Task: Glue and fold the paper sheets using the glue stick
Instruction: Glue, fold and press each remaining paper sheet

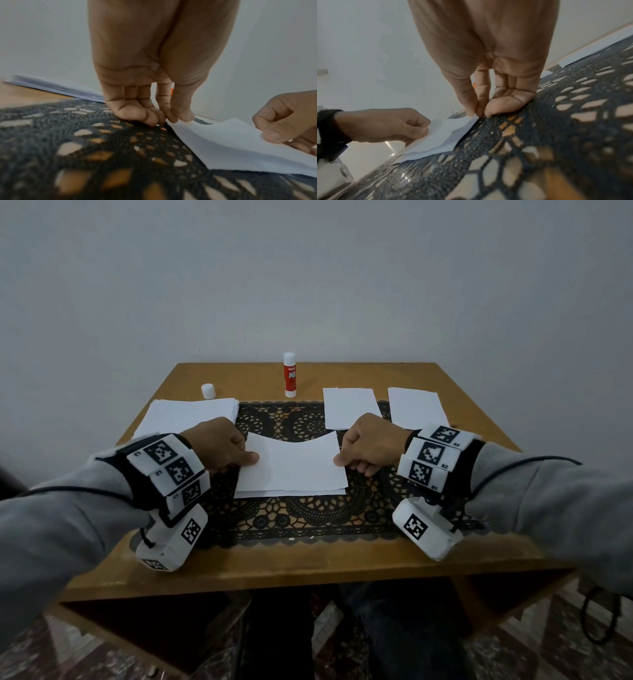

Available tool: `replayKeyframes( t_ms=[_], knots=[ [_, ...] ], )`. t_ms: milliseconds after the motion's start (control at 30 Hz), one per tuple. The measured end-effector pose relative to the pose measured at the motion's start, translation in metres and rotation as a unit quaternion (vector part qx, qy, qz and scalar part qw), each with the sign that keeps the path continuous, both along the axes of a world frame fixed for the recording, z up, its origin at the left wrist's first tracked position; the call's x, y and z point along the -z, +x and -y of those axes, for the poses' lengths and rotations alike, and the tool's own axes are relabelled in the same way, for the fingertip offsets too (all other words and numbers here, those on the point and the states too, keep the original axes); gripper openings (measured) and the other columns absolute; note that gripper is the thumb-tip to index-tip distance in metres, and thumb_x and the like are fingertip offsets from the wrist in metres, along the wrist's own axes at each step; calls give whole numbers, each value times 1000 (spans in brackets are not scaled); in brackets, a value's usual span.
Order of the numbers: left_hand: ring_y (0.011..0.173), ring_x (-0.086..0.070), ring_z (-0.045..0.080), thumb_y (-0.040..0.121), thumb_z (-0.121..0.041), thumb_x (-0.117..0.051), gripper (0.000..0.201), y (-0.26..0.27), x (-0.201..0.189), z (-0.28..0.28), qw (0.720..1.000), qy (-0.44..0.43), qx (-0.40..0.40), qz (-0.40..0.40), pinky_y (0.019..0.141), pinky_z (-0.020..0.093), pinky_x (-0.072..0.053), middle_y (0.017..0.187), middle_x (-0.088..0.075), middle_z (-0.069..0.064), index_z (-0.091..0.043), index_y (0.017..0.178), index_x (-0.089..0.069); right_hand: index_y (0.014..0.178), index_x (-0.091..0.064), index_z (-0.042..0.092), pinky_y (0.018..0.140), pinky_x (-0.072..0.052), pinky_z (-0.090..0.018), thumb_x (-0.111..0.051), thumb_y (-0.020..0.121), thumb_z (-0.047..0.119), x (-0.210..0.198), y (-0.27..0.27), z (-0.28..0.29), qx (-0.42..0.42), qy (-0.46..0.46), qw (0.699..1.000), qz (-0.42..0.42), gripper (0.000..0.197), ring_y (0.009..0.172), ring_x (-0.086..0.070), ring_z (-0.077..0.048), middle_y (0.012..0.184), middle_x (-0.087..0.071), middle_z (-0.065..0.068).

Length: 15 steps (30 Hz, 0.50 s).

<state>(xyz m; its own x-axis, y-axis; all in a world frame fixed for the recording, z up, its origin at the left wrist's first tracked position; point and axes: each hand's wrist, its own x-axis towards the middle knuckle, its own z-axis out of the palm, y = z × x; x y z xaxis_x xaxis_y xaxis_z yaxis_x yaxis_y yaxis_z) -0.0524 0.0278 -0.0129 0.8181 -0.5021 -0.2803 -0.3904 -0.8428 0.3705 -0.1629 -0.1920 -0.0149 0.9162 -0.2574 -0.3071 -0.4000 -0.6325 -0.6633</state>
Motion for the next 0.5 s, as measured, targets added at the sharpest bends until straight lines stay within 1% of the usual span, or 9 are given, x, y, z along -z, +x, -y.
replayKeyframes(
  t_ms=[133,300,400,500],
  knots=[
    [53,-46,14,87,-30,-67,42,2,3,-1,1000,-10,2,0,58,25,-37,55,-50,0,-13,54,-48,68,-63,5,65,-56,-32,-75,83,11,2,1,2,-7,-8,1000,1,20,60,-57,-18,71,-63,-12],
    [52,-45,14,86,-31,-68,41,1,4,-1,1000,-10,-6,6,57,25,-35,54,-49,-1,-15,53,-50,68,-63,5,62,-55,-30,-75,82,12,3,2,3,-11,-14,1000,3,20,61,-57,-19,72,-63,-13],
    [53,-48,15,88,-30,-66,39,1,3,-2,1000,-8,-7,-6,56,25,-39,57,-53,3,-11,57,-51,70,-64,4,61,-55,-29,-75,82,13,4,2,3,-13,-16,1000,4,18,61,-57,-18,73,-64,-13],
    [60,-54,19,89,-30,-65,36,3,1,-3,1000,-7,-9,-24,57,25,-44,63,-58,7,-7,62,-56,72,-65,3,63,-56,-29,-75,82,14,4,2,4,-15,-15,1000,3,18,62,-58,-18,74,-64,-13]
  ],
)
